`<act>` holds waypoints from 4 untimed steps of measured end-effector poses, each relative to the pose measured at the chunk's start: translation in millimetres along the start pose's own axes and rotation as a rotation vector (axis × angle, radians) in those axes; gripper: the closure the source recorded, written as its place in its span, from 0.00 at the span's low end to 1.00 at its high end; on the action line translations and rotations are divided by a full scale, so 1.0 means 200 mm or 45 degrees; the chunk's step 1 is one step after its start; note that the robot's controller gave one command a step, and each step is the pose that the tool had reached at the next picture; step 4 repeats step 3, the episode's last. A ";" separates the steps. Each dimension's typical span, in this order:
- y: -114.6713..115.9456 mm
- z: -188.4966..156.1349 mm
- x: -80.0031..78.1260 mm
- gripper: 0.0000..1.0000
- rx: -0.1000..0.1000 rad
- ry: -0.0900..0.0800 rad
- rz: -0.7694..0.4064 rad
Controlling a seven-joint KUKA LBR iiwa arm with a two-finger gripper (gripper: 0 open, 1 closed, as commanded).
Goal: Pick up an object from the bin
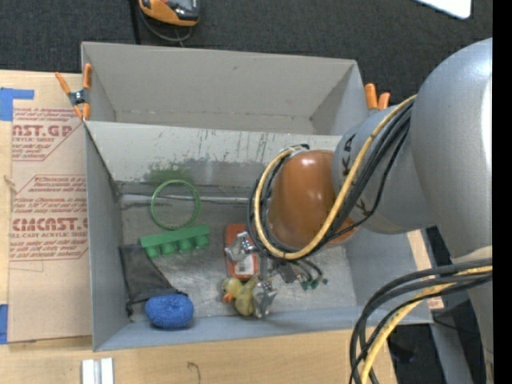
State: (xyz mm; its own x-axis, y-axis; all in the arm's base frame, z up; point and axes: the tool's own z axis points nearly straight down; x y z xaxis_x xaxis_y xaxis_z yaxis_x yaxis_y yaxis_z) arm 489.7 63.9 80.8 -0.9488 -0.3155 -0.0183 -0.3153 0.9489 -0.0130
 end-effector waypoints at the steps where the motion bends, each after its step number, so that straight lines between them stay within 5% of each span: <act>1: 0.00 0.00 0.00 1.00 0.000 0.000 0.000; 2: 0.14 -0.97 -0.19 1.00 -0.020 0.023 -0.222; 3: 0.16 -1.15 -0.24 1.00 -0.018 0.010 -0.258; 4: 0.16 -1.15 -0.24 1.00 -0.018 0.010 -0.258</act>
Offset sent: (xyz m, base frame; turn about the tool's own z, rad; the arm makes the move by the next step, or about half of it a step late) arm 0.0286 0.0455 0.2280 -0.2019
